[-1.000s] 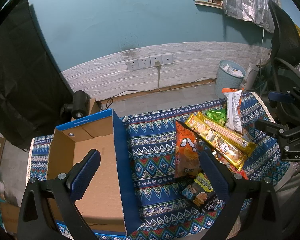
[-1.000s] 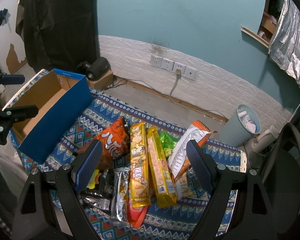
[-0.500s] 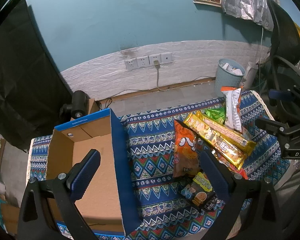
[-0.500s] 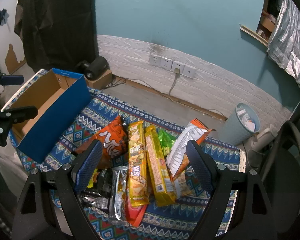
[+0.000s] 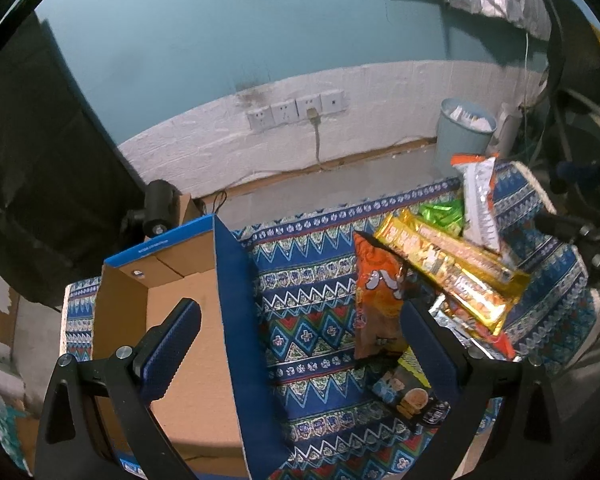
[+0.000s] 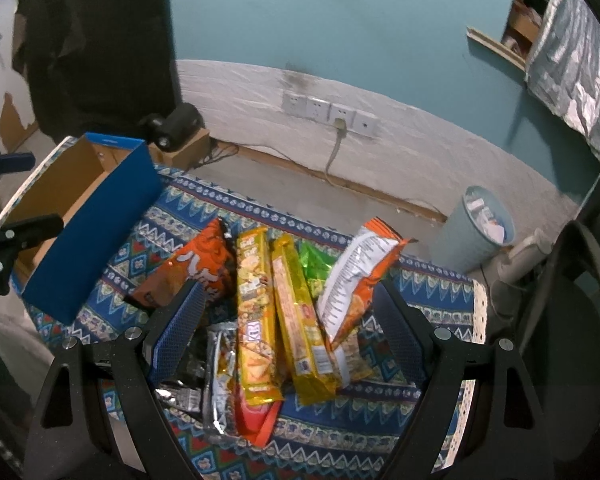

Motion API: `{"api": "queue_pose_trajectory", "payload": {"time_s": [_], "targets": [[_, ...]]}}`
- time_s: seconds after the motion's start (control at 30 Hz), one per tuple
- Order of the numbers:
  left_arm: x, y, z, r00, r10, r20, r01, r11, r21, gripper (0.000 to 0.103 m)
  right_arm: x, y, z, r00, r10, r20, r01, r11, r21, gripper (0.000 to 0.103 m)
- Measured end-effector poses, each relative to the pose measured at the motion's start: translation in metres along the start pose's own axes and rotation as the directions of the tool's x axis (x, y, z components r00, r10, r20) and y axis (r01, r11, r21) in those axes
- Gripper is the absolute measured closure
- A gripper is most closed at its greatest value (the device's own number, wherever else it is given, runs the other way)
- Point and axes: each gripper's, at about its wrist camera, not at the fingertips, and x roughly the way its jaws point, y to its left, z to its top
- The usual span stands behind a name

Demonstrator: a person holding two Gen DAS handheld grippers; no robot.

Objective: Organize snacks
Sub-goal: 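Grasp the orange chip bag with the left tool while the right tool grasps the white-orange chip bag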

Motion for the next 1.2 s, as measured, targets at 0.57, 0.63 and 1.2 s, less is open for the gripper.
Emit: {"api": "queue_pose_trajectory", "payload": {"time_s": [0.57, 0.63, 1.2], "targets": [[0.089, -0.038, 0.020, 0.976, -0.119, -0.180, 0.121, 0.993, 0.000, 0.002, 0.079, -0.043, 0.001, 0.987, -0.062, -0.148, 0.073, 0.995, 0.070, 0.019], [0.102, -0.041, 0.022, 0.970, -0.136, -0.201, 0.135, 0.991, -0.018, 0.002, 0.090, -0.047, 0.000, 0.985, -0.048, -0.168, 0.063, 0.994, 0.089, 0.019], [0.184, -0.052, 0.013, 0.927, -0.192, -0.322, 0.183, 0.981, -0.057, 0.002, 0.170, -0.084, -0.010, 0.959, 0.020, -0.283, 0.056, 0.965, 0.258, 0.019]]}}
